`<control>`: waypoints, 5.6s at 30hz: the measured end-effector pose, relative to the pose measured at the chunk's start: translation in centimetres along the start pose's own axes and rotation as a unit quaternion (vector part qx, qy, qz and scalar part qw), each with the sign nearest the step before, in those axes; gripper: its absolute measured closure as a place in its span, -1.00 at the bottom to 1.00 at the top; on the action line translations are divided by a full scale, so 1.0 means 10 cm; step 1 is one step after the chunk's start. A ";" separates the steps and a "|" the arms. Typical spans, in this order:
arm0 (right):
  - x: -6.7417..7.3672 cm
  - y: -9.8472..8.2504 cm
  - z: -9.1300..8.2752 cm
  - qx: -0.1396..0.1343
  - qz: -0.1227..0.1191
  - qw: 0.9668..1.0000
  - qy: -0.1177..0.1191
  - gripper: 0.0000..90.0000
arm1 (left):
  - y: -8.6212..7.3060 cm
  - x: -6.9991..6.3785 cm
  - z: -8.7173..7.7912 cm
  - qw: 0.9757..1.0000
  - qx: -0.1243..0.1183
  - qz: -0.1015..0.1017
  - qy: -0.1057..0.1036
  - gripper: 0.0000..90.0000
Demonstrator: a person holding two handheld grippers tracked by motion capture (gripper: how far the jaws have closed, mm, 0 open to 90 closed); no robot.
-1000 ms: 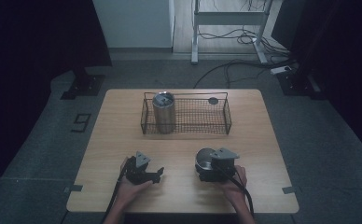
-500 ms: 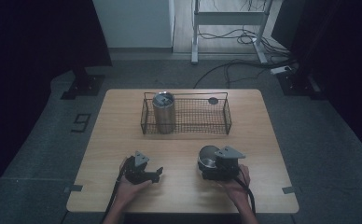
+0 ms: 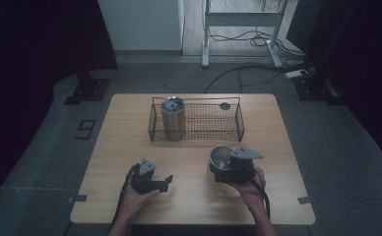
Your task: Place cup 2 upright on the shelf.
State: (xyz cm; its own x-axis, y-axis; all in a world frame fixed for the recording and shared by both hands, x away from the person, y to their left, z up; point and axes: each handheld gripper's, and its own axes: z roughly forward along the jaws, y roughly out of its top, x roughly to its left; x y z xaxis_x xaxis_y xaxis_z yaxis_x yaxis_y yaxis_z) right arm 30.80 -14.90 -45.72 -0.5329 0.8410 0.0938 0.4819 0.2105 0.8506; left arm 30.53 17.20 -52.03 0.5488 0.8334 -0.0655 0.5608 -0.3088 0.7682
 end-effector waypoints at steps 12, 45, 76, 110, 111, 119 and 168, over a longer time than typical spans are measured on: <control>0.01 0.22 -0.02 -0.004 -0.008 1.000 -0.006 -0.85 | 0.01 -0.03 0.00 1.000 0.004 0.004 -0.004 -0.81; -0.25 0.69 -0.03 -0.018 -0.003 1.000 -0.003 -0.85 | -0.01 0.00 0.01 1.000 0.011 0.000 -0.001 -0.81; -0.42 1.00 0.15 -0.017 -0.021 1.000 -0.010 -0.85 | -0.03 0.00 0.04 1.000 0.020 -0.002 0.000 -0.81; -0.70 1.27 0.53 -0.001 -0.007 1.000 -0.026 -0.85 | -0.04 0.00 0.08 1.000 0.028 -0.002 -0.004 -0.81; -0.70 1.28 0.54 -0.001 -0.008 1.000 -0.027 -0.85 | -0.04 0.00 0.08 1.000 0.028 -0.002 -0.004 -0.81; -0.75 1.34 0.62 0.003 -0.006 0.999 -0.032 -0.85 | -0.04 0.00 0.07 1.000 0.027 -0.001 -0.003 -0.81; -1.00 1.57 1.28 0.037 0.010 0.998 -0.053 -0.85 | -0.06 0.00 0.09 0.999 0.033 0.001 -0.008 -0.81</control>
State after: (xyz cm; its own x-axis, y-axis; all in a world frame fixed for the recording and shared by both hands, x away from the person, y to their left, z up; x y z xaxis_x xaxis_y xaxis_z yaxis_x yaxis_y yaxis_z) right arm 52.64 -13.65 -39.93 -0.4479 0.8926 0.0520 0.5445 0.2261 0.8077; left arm 30.72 16.95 -53.06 0.5596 0.8255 -0.0737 0.5983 -0.3409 0.7251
